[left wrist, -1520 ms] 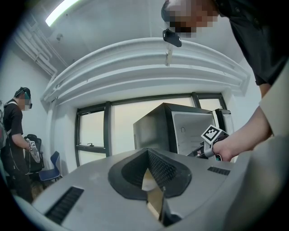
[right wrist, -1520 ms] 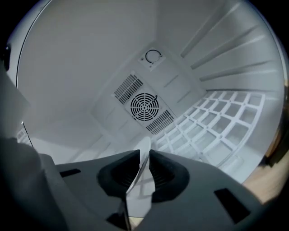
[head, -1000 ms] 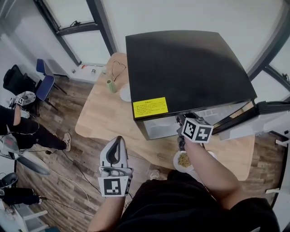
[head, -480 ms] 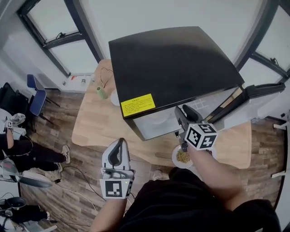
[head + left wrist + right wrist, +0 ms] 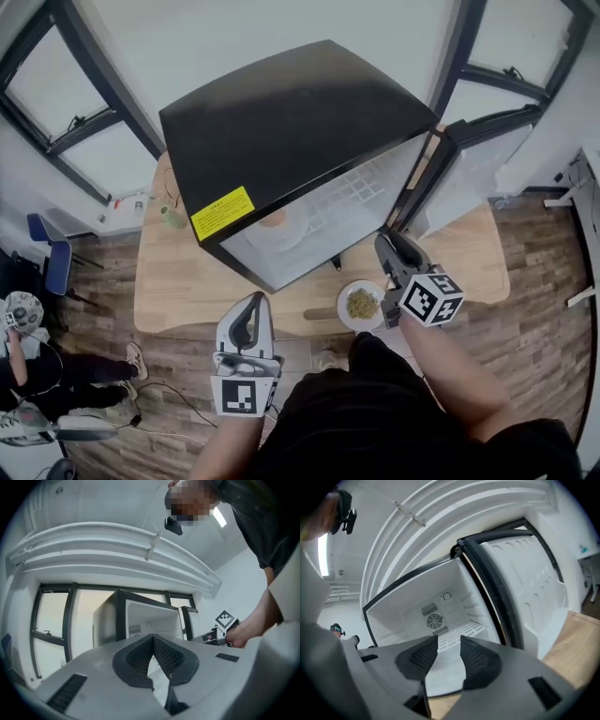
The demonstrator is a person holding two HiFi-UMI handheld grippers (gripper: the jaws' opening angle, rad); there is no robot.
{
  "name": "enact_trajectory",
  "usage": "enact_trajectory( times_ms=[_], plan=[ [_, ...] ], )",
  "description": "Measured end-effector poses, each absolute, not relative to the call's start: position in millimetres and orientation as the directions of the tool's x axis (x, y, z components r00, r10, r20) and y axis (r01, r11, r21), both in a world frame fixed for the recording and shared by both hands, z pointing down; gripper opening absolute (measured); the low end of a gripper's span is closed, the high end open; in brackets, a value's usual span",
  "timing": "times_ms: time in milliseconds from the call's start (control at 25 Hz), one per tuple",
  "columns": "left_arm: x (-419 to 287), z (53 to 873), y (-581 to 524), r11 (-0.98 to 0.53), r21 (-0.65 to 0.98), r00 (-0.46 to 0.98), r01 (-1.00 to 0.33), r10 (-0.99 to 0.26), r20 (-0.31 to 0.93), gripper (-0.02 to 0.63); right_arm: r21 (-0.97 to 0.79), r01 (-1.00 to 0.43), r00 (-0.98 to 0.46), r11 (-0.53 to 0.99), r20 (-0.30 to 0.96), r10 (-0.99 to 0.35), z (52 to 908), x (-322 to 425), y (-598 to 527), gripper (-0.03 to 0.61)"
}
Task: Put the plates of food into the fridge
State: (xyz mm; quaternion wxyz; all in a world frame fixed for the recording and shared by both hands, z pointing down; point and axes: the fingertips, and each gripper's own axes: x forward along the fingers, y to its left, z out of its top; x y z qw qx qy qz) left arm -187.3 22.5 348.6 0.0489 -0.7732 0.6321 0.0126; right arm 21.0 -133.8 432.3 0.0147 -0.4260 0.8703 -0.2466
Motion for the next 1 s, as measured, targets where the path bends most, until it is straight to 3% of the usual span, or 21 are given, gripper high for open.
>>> enact_trajectory(
  times_ms=[160,600,760,1000],
  plan=[
    [-162,353,14,-0.289,-0.118,0.301,-0.950,-0.948,-0.105,0.004,-0.489,-0.768,-0.556,0.414,0.189,-0.809,453,74,-115,0.167],
    [-101,379,-21,-0.434,-0.141,0.441,-0.890,-0.897,-0.025,0.003,-0.583,-0.804,-0.341,0.117,0.291,-0.894,547,206,-45,0.167],
    [-78,390,-33,-0.482,-0.165,0.490,-0.861,-0.872,-0.011,0.003,-0.665,-0.745,-0.262,-0.057,0.370,-0.891,607,245,-12,0.167],
    [-53,399,-42,-0.527,-0.193,0.533,-0.828,-0.846,0.019,0.004,-0.755,-0.627,-0.222,-0.192,0.409,-0.885,663,261,3,0.167]
  ],
)
